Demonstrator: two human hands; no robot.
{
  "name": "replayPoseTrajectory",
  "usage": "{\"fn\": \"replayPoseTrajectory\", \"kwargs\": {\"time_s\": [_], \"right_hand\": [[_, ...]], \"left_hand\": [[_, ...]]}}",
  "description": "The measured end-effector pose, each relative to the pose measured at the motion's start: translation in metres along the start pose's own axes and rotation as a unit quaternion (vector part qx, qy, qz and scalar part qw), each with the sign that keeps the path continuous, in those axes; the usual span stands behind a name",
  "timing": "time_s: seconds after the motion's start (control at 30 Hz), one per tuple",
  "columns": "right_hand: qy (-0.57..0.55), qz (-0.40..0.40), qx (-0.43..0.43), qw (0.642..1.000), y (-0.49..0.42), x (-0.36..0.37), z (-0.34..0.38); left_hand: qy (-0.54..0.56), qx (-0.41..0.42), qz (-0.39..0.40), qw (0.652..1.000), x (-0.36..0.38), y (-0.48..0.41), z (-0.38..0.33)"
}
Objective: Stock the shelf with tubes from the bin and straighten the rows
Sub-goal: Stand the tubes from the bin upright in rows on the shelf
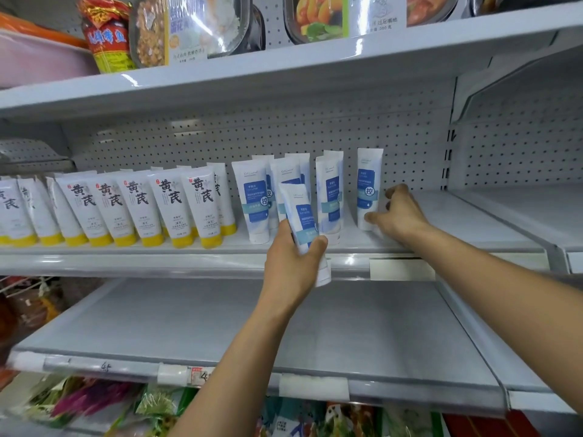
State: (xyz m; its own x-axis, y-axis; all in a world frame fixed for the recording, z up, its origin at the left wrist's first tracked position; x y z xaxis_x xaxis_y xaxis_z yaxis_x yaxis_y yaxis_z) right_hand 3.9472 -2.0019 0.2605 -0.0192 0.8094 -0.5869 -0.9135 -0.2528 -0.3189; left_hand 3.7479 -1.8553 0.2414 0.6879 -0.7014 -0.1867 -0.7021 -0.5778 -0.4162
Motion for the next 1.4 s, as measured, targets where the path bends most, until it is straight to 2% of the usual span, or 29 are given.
{"fn": "replayPoseTrajectory", "kwargs": {"time_s": [0.07,0.1,0.17,0.27,0.33,0.43,0.63,0.77,0.9,1.1,1.4], "right_hand": [[-0.015,-0.036,-0.050,0.998,0.015,-0.012,0.012],[-0.039,-0.028,-0.079,0.996,0.024,-0.014,0.021],[-0.077,0.052,-0.129,0.987,0.047,-0.005,0.042],[-0.065,0.256,-0.164,0.950,0.091,0.026,0.065],[-0.008,0.293,-0.178,0.939,0.108,0.038,0.069],[0.052,0.229,-0.216,0.948,0.112,0.037,0.075],[-0.004,0.187,-0.203,0.961,0.108,0.024,0.074],[-0.069,0.133,-0.161,0.976,0.083,0.005,0.063],[-0.070,0.081,-0.123,0.987,0.063,-0.010,0.048],[-0.038,0.082,-0.080,0.993,0.047,-0.002,0.027],[-0.007,0.093,-0.072,0.993,0.041,0.007,0.025]], "left_hand": [[0.012,0.000,0.001,1.000,0.002,0.001,0.000],[0.016,0.000,0.001,1.000,0.003,0.001,-0.001],[0.020,0.003,0.000,1.000,0.006,0.003,-0.003],[0.029,0.011,0.001,1.000,0.012,0.004,-0.008],[0.033,0.011,0.001,0.999,0.015,0.006,-0.011],[0.047,0.008,-0.005,0.999,0.017,0.007,-0.014],[0.029,0.016,0.030,0.999,0.020,0.008,-0.023],[-0.061,0.029,0.057,0.996,0.015,0.010,-0.023],[-0.207,0.067,0.056,0.974,0.011,0.015,-0.021],[-0.317,0.086,0.058,0.943,0.011,0.016,-0.012],[-0.330,0.079,0.059,0.939,0.008,0.012,-0.004]]}}
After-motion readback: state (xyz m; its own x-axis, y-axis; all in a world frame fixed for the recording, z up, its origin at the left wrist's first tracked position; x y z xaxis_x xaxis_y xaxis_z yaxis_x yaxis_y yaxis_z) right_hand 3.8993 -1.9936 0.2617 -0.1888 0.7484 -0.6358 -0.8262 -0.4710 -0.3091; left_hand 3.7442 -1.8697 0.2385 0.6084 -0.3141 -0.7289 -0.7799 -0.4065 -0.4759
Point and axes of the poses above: each hand's wrist, its own y-axis away from the middle knuckle, its own x-axis out of the palm, z = x × y, the point moved 10 cm from there along -y, towards the middle knuckle, and after that the axes turned 2 degrees about y, right-handed, at the moved point
